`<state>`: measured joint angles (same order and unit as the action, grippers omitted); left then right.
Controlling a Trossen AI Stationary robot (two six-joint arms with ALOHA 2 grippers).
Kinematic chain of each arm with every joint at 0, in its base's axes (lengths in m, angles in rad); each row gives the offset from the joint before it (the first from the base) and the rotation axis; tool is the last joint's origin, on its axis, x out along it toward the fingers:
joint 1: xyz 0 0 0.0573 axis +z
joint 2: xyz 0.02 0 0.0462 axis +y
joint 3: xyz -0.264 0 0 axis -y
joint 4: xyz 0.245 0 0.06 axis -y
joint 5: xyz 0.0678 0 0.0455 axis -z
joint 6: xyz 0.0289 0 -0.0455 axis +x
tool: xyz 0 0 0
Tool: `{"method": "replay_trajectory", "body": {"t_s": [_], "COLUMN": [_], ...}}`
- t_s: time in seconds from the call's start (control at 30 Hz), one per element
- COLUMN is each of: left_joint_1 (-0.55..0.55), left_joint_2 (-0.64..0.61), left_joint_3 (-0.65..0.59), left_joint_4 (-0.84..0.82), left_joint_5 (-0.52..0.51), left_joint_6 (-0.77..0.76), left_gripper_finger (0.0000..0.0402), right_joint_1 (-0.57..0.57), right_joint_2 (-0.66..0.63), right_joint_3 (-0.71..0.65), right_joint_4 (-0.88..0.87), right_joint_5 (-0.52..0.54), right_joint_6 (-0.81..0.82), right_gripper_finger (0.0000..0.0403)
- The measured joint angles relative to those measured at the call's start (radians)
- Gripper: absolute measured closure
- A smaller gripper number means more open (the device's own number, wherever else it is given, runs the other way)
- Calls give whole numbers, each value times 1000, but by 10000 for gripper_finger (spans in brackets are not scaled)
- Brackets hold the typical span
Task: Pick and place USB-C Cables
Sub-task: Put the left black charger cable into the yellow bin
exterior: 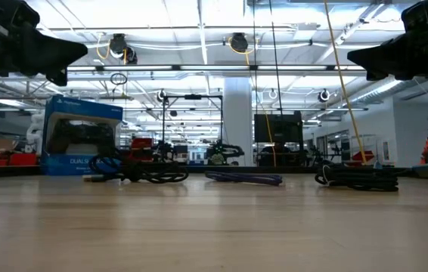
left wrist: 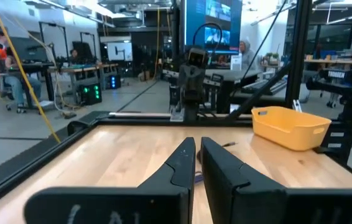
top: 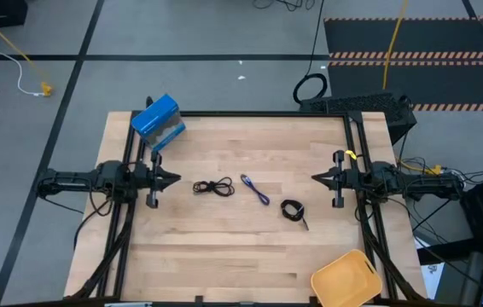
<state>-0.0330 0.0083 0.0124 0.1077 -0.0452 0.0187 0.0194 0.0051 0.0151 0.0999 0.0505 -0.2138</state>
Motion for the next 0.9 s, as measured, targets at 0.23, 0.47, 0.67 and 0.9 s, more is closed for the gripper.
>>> {"method": "replay_trajectory", "body": {"t_s": [0.23,0.47,0.67,0.9], "left_joint_1": [-2,-2,-2,-2], "left_joint_2": [0,10,93,247], "left_joint_3": [29,136,277,455], "left_joint_4": [-8,-87,-170,-244], "left_joint_5": [1,1,2,3], "left_joint_6": [-7,-1,3,57], "left_gripper_finger": [371,372,396,398], "right_joint_1": [0,0,0,0], "right_joint_2": [0,0,0,0], "right_joint_3": [0,0,0,0], "right_joint_4": [0,0,1,1], "right_joint_5": [0,0,0,0], "right_joint_6": [0,0,0,0], "right_gripper_finger": [403,403,403,403]}}
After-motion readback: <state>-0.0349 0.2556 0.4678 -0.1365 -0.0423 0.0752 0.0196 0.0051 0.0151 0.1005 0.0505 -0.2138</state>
